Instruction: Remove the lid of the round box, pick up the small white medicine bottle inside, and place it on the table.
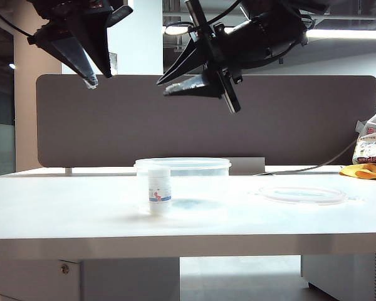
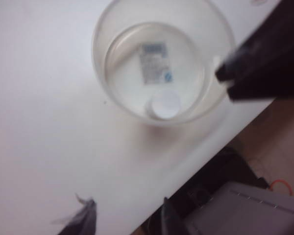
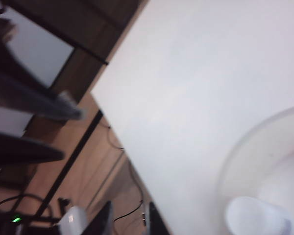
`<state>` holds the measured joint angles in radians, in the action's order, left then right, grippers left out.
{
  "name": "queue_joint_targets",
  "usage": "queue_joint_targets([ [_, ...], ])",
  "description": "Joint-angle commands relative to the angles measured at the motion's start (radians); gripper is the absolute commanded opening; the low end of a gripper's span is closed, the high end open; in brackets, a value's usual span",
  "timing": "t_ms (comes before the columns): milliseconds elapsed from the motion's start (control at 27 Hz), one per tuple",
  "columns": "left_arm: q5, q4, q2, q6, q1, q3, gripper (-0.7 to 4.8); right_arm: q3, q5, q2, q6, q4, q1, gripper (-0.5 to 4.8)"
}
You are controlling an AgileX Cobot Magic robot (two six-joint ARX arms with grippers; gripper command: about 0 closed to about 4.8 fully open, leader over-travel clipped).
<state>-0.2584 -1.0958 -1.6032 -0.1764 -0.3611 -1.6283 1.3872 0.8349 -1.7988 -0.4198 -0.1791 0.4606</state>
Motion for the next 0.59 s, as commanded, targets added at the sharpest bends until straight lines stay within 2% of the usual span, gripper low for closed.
queue_joint_targets([
  [37, 0.035, -0.033, 0.009, -0.024, 0.000, -0.002, 1.73, 0.005, -0.074, 0.008, 0.084, -0.089, 0.008, 0.86],
  [259, 0.034, -0.058, 0.041, -0.034, -0.010, -0.002, 1.14, 0.005, -0.254, 0.039, 0.280, -0.283, 0.012, 0.86],
  [518, 0.036, -0.058, 0.133, -0.030, -0.046, -0.002, 1.14, 0.018, -0.455, 0.131, 0.399, -0.322, 0.013, 0.86],
  [592, 0.035, -0.059, 0.163, -0.024, -0.064, -0.002, 1.14, 0.053, -0.485, 0.135, 0.408, -0.359, 0.016, 0.86],
])
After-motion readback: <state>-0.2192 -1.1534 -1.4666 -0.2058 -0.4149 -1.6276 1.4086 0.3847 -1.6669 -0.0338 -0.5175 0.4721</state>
